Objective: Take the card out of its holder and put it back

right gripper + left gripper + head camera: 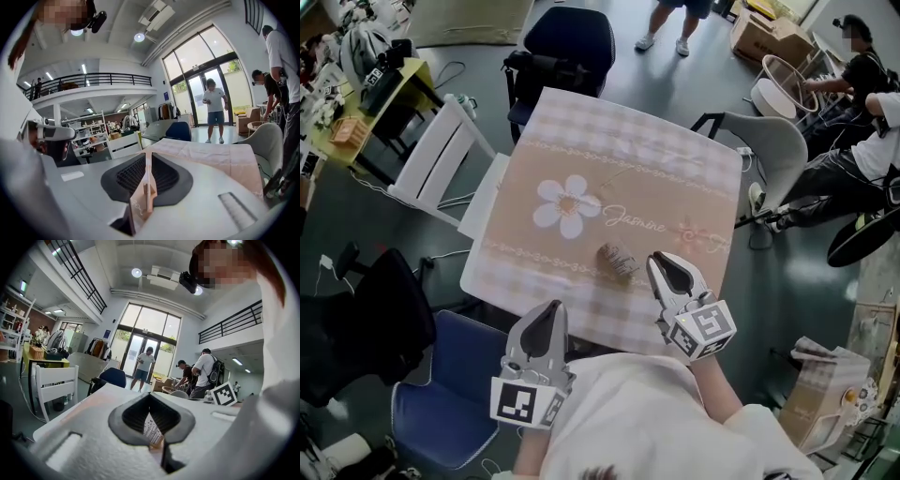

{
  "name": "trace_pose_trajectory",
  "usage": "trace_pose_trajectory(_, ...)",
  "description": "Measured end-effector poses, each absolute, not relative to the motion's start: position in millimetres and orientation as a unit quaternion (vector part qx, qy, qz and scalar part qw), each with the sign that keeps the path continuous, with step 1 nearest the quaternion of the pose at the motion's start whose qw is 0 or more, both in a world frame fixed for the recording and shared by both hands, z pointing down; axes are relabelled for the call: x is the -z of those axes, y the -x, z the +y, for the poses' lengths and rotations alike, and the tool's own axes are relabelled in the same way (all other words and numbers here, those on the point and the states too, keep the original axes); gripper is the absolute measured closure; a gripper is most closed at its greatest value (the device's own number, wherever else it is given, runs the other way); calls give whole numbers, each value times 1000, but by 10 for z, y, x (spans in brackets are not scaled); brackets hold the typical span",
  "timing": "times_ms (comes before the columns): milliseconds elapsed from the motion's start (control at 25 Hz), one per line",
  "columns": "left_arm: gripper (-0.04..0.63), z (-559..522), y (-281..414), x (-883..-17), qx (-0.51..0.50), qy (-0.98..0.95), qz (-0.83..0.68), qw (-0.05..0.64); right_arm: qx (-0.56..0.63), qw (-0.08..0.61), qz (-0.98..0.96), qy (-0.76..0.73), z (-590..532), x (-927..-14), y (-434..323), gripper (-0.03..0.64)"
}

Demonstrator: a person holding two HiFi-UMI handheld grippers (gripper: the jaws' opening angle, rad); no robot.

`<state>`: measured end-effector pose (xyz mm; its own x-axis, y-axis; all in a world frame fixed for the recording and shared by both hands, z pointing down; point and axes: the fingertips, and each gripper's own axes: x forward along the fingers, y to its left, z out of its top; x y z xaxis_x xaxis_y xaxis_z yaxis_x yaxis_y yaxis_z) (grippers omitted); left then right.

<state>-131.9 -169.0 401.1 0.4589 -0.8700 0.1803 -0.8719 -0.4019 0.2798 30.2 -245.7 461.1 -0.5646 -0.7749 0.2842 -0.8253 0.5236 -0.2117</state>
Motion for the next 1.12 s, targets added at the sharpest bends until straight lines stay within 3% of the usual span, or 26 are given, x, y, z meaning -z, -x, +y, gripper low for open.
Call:
trace_pose_trajectory(160,595,-1611,1356,-3913,-6,-842,-519,147,-152,50,-869,-469,-2243,-4330,-409,618)
trace_pose_trajectory(360,595,-1447,1479,-3828,-13,-846,-518,124,-148,28,-866,-477,-1913,-4088,-557,618)
trace_pose_trajectory(1120,595,-1067,1248,-3801,-18,-870,-479,114,-145,48,-869,-471,-1207,-4042,-711,618)
